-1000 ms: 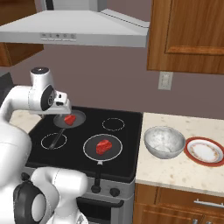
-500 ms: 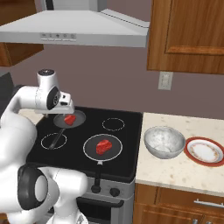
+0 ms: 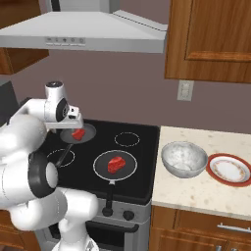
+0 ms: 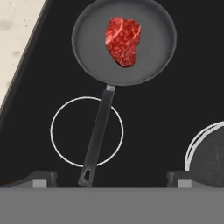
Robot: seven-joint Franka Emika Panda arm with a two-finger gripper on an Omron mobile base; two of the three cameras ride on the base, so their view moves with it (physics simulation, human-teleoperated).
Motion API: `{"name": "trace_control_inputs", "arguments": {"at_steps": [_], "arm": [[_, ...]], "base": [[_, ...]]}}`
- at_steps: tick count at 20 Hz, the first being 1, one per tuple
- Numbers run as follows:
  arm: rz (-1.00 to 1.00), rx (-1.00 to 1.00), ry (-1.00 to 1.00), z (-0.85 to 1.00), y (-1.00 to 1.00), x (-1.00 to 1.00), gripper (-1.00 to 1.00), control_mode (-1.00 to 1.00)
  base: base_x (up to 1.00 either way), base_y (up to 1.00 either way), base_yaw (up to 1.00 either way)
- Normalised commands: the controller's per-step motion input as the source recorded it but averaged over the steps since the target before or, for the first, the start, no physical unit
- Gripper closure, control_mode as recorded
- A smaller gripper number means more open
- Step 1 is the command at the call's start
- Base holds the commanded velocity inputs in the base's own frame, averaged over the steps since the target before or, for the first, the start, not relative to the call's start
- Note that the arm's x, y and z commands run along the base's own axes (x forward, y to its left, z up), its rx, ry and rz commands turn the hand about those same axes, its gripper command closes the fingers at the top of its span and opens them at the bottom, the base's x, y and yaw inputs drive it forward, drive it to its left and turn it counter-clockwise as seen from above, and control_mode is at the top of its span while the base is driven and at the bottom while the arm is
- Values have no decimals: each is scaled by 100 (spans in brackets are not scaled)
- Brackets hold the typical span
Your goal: Place one of the steaks on the plate and the other in the bowl. Then place the bowl in the fridge.
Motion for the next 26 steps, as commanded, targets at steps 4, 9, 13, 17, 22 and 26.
{"name": "trace_control_inputs", "arguments": {"at_steps": [4, 9, 13, 17, 22, 26], "arm": [[0, 0, 9, -28, 0, 42, -100, -100], [0, 0, 11, -20, 5, 35, -100, -100], [0, -1, 0, -23, 18, 27, -100, -100], [0, -1, 0, -23, 13, 18, -100, -100], [0, 0, 0, -25, 4, 22, -100, -100], [0, 0, 0, -26, 0, 27, -100, -100]], "base": [[0, 0, 0], [0, 0, 0], [0, 0, 0], [0, 0, 0], [0, 0, 0], [0, 0, 0]]}}
